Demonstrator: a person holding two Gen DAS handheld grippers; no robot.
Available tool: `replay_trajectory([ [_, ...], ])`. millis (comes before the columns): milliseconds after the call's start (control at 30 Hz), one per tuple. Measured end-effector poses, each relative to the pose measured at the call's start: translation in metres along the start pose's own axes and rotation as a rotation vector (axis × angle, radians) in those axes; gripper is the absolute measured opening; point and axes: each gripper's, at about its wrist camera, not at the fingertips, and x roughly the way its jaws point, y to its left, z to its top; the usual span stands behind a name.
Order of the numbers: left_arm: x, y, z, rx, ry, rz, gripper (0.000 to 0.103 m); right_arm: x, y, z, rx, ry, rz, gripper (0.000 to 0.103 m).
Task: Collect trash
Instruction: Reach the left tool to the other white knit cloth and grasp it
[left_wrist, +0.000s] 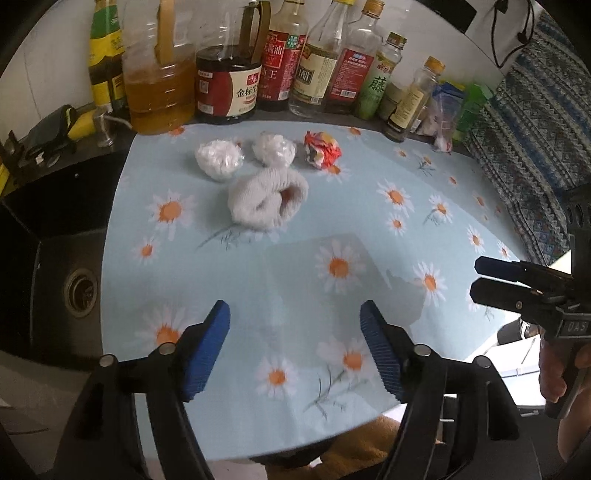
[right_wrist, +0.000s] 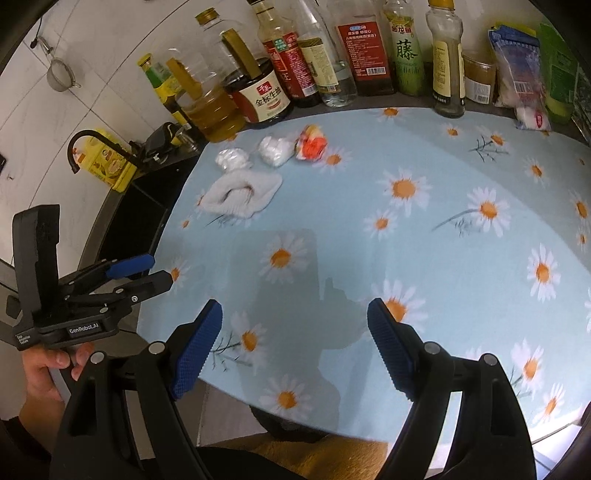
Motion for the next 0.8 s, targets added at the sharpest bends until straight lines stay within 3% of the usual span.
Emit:
replay_trajectory([
  [333,0.040,-0.004,0.049,0.000,0.023,0.029,0.071,0.014,-0.032,0.040,-0.005,0.017,0.008,0.081],
  [567,0.071,0.010,0.068,-0.056,0.064,0.082,0.071,0.024,-0.046,0.067,0.007,0.015,0.044,0.082],
  [700,0.078,0.017,0.076,-0.078,0.068,0.115,0.076,0.032,-0.057,0.082,0.017,0.020,0.059,0.091],
  [800,0.083,0.020,0.082,-0.091,0.068,0.131,0.076,0.037,-0.061,0.093,0.008,0.024,0.060,0.091],
])
